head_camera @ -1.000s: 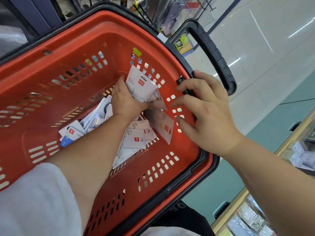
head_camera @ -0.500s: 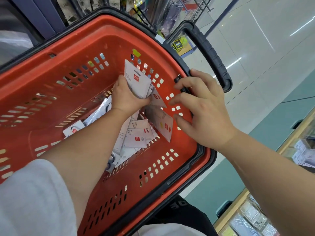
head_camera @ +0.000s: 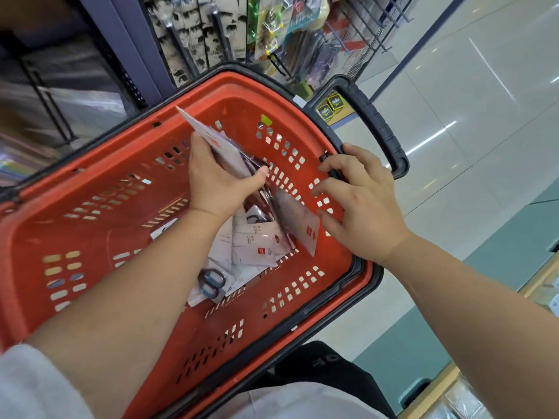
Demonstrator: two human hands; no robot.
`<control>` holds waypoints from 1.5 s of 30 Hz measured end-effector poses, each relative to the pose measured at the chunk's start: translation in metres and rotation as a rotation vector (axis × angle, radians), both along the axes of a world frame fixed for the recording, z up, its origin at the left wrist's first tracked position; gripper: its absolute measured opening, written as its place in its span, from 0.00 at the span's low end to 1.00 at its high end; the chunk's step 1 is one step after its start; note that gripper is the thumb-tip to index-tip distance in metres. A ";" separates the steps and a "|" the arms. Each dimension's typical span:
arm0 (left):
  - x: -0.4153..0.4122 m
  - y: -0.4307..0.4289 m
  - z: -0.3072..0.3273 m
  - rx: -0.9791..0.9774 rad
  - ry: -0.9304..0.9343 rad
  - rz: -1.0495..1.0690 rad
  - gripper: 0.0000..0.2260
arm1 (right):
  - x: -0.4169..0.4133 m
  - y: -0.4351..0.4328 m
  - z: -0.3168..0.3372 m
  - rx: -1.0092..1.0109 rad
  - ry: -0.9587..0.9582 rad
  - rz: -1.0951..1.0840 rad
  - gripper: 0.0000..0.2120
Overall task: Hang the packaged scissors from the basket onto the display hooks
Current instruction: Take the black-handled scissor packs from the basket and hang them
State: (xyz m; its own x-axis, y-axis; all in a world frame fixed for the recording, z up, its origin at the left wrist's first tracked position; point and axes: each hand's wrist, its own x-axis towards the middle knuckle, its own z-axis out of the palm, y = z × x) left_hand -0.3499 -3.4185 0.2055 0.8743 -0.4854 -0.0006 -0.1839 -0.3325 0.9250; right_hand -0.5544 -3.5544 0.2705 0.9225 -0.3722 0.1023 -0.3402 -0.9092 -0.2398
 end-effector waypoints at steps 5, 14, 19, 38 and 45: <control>0.003 0.024 0.047 -0.186 0.219 0.079 0.32 | 0.000 0.000 0.001 -0.006 0.025 0.008 0.19; -0.043 0.105 0.078 -0.213 1.139 0.208 0.29 | 0.019 0.039 0.018 0.115 -0.165 0.087 0.18; -0.063 0.134 0.082 -0.361 1.250 0.250 0.25 | 0.051 0.096 0.035 1.248 0.323 -0.227 0.29; -0.034 0.191 0.084 -0.218 1.117 0.334 0.15 | 0.089 0.188 0.024 1.448 0.270 -0.241 0.13; -0.041 0.199 0.062 -0.208 1.122 0.403 0.13 | 0.100 0.173 -0.001 1.367 0.495 -0.042 0.17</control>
